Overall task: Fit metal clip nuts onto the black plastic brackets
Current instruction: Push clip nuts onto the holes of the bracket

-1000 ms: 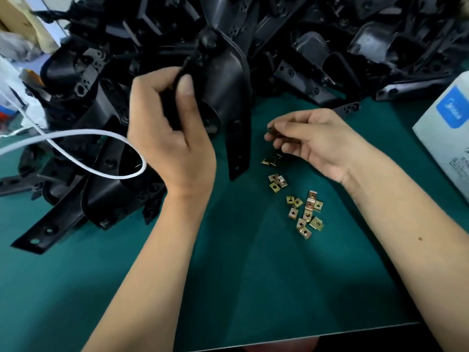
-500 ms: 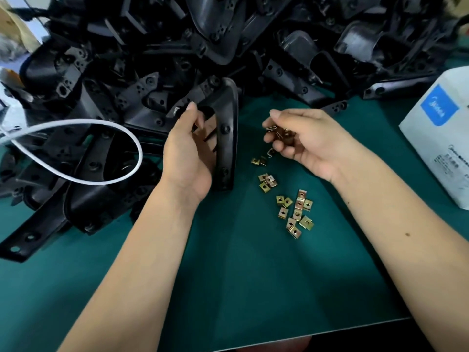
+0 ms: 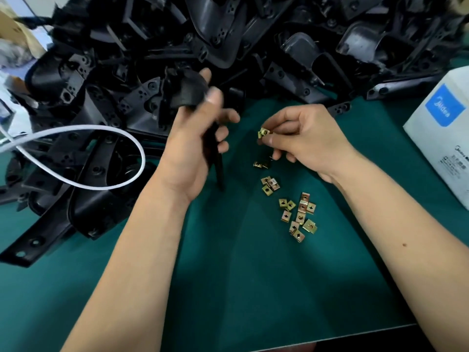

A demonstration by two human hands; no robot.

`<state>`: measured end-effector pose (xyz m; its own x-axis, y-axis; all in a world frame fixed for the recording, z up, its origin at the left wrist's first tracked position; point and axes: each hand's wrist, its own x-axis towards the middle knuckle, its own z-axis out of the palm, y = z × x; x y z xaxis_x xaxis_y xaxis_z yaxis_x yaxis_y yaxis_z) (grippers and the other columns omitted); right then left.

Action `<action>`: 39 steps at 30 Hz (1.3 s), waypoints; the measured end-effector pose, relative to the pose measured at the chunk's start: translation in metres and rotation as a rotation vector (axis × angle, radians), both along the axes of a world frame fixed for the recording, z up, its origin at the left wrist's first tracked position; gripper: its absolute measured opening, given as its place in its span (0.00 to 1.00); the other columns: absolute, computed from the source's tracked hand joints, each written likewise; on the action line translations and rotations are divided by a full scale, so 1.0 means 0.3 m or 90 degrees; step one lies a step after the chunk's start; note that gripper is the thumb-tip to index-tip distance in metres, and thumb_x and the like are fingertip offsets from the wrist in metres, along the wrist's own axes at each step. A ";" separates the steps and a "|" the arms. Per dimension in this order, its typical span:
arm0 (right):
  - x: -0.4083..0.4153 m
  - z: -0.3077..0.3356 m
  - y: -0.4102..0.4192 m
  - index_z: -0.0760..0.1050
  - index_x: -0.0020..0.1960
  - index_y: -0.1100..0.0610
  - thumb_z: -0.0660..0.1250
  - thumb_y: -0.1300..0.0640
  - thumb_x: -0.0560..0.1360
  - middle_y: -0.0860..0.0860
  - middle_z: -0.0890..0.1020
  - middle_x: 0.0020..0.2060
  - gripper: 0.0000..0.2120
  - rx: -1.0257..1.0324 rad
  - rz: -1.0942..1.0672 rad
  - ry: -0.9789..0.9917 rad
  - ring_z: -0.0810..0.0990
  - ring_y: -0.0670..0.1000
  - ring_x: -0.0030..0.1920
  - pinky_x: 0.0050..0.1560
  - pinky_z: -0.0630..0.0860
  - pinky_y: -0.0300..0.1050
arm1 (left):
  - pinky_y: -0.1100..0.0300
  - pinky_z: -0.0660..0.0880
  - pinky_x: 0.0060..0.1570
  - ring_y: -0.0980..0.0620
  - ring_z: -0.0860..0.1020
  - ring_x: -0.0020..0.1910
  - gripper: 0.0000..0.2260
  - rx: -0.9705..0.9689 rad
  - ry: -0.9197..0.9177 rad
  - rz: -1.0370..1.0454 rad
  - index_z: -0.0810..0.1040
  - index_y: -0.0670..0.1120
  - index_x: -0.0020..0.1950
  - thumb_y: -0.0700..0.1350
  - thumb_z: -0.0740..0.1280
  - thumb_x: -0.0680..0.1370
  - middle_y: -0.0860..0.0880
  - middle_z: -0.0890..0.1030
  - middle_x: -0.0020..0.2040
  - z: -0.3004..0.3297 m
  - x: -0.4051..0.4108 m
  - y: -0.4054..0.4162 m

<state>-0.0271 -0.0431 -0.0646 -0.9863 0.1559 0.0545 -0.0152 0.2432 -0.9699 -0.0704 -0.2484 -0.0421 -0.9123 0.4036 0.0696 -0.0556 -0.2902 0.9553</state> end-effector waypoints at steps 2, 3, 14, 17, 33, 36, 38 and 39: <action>0.001 -0.004 -0.004 0.84 0.50 0.55 0.77 0.63 0.75 0.54 0.88 0.40 0.06 0.019 0.013 0.017 0.80 0.47 0.29 0.26 0.70 0.35 | 0.66 0.67 0.33 0.60 0.71 0.31 0.13 -0.224 0.074 0.098 0.78 0.47 0.64 0.47 0.71 0.80 0.50 0.80 0.40 -0.014 -0.005 0.000; 0.001 -0.006 -0.006 0.84 0.50 0.55 0.77 0.62 0.75 0.54 0.88 0.40 0.06 0.023 0.021 0.025 0.80 0.47 0.29 0.27 0.70 0.33 | 0.66 0.67 0.31 0.60 0.71 0.29 0.10 -0.302 0.072 0.112 0.81 0.44 0.60 0.45 0.73 0.80 0.50 0.81 0.38 -0.024 -0.004 0.002; -0.001 -0.010 -0.020 0.86 0.49 0.57 0.79 0.62 0.73 0.56 0.87 0.40 0.05 0.085 0.105 0.062 0.80 0.50 0.31 0.34 0.77 0.39 | 0.67 0.69 0.24 0.56 0.80 0.30 0.11 -0.349 -0.023 0.083 0.80 0.43 0.54 0.35 0.76 0.75 0.50 0.87 0.40 -0.023 0.030 0.023; 0.001 -0.011 -0.024 0.86 0.49 0.57 0.78 0.64 0.74 0.56 0.87 0.39 0.05 0.083 0.127 0.056 0.79 0.50 0.31 0.34 0.77 0.39 | 0.67 0.68 0.24 0.56 0.78 0.29 0.12 -0.341 -0.034 0.087 0.79 0.43 0.53 0.34 0.76 0.74 0.49 0.86 0.39 -0.020 0.030 0.020; 0.012 -0.004 -0.019 0.84 0.55 0.55 0.74 0.57 0.79 0.54 0.88 0.40 0.05 0.029 0.112 0.001 0.76 0.46 0.29 0.28 0.70 0.35 | 0.65 0.61 0.23 0.55 0.70 0.27 0.07 -0.215 -0.103 0.143 0.82 0.39 0.49 0.30 0.68 0.75 0.46 0.78 0.37 -0.011 -0.006 -0.015; 0.014 -0.008 -0.052 0.84 0.50 0.55 0.71 0.49 0.81 0.54 0.87 0.39 0.10 -0.007 0.121 -0.026 0.75 0.46 0.29 0.27 0.69 0.36 | 0.65 0.63 0.24 0.56 0.72 0.28 0.07 -0.171 -0.102 0.118 0.83 0.38 0.49 0.30 0.67 0.77 0.47 0.79 0.36 -0.008 0.013 0.007; 0.015 -0.011 -0.068 0.84 0.48 0.57 0.71 0.51 0.81 0.54 0.87 0.37 0.10 -0.025 0.104 -0.023 0.74 0.46 0.29 0.27 0.68 0.36 | 0.65 0.64 0.24 0.56 0.72 0.29 0.07 -0.151 -0.106 0.113 0.83 0.38 0.48 0.30 0.67 0.77 0.48 0.79 0.34 -0.010 0.021 0.019; 0.014 -0.011 -0.071 0.84 0.48 0.59 0.71 0.54 0.81 0.54 0.86 0.36 0.09 -0.038 0.095 -0.020 0.74 0.46 0.28 0.27 0.68 0.36 | 0.65 0.64 0.24 0.56 0.72 0.30 0.06 -0.149 -0.105 0.113 0.83 0.38 0.48 0.31 0.67 0.77 0.49 0.79 0.34 -0.013 0.024 0.022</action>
<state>-0.0229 -0.0643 -0.0680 -0.9998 0.0097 0.0179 -0.0159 0.1827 -0.9830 -0.0630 -0.2417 -0.0461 -0.9610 0.2258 -0.1599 -0.1826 -0.0835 0.9796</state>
